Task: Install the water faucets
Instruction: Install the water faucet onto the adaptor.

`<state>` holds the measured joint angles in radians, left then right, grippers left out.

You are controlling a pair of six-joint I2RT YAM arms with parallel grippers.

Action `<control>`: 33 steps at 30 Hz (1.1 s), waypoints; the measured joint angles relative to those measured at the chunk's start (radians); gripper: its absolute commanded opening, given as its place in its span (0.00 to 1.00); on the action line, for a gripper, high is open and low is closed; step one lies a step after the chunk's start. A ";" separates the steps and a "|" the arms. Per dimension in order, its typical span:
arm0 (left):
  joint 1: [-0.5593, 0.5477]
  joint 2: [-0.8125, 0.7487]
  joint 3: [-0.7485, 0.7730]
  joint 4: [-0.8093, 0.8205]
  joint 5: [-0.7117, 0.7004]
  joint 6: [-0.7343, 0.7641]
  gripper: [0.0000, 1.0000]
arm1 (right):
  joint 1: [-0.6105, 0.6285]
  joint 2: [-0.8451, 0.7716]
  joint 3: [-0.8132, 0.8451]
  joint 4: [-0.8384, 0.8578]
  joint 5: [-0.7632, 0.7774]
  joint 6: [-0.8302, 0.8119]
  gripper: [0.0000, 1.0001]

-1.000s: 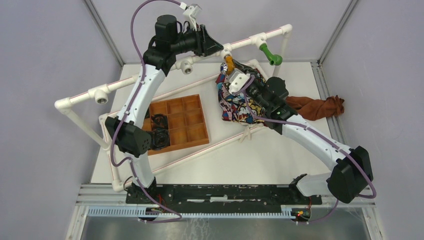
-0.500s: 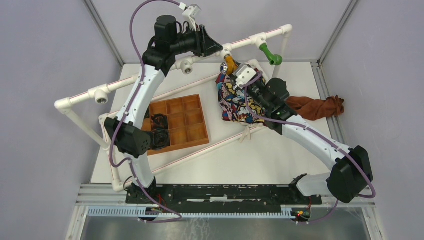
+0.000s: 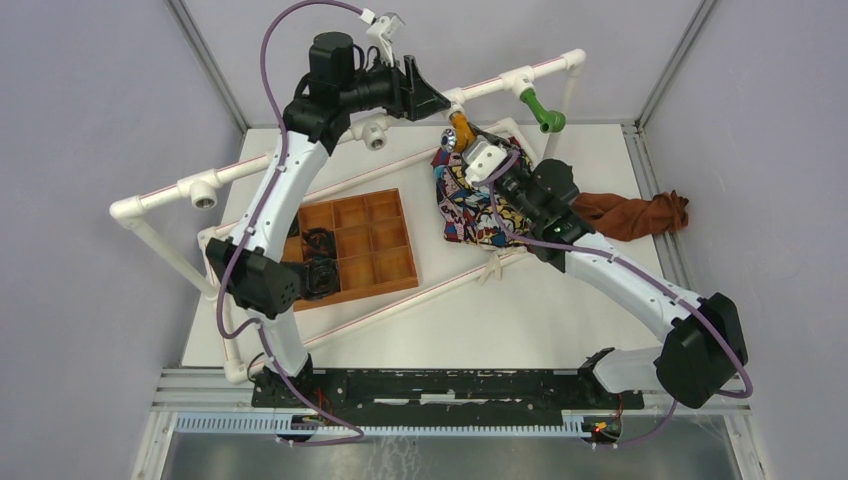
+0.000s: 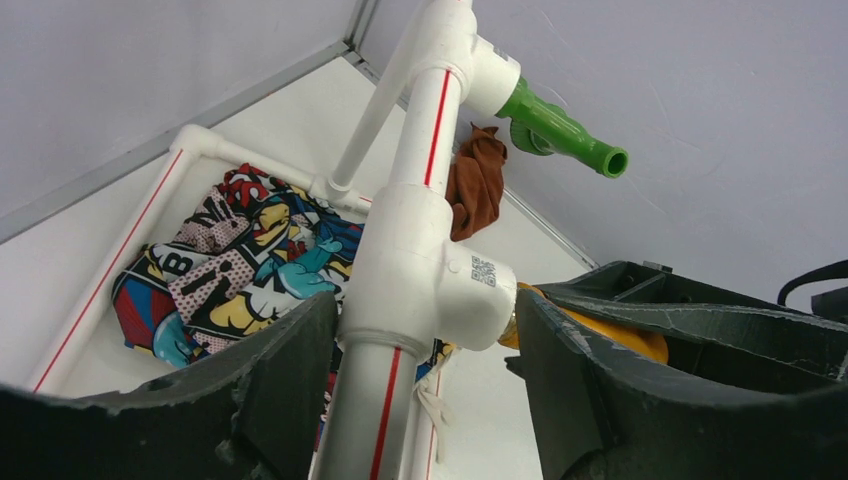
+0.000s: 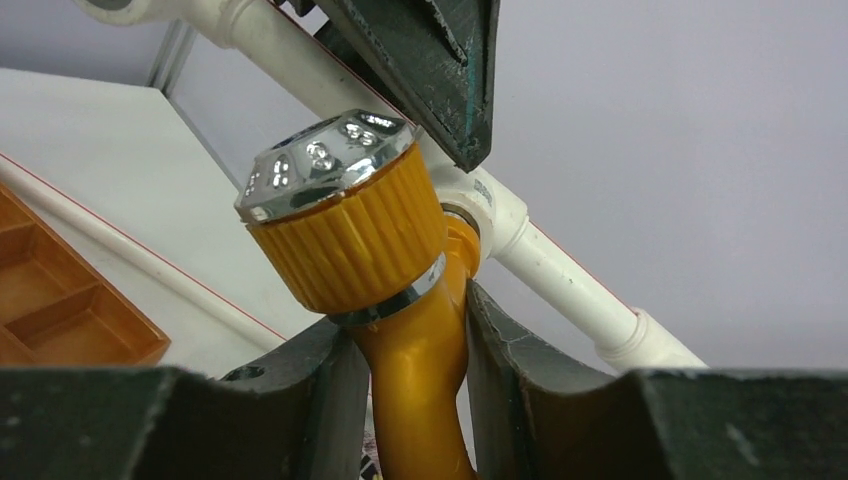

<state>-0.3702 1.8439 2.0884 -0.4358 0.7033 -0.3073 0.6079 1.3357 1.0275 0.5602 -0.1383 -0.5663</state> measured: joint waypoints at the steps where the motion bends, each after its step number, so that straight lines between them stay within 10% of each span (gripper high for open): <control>1: -0.002 -0.001 0.000 -0.005 0.003 0.000 0.79 | 0.000 -0.003 -0.006 0.000 -0.002 -0.029 0.00; 33: -0.024 -0.012 0.020 -0.107 0.006 0.005 0.93 | 0.165 0.006 -0.131 0.175 0.340 -1.090 0.00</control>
<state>-0.3943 1.8317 2.1086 -0.5426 0.7094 -0.3019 0.7727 1.3418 0.8967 0.7349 0.2012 -1.6566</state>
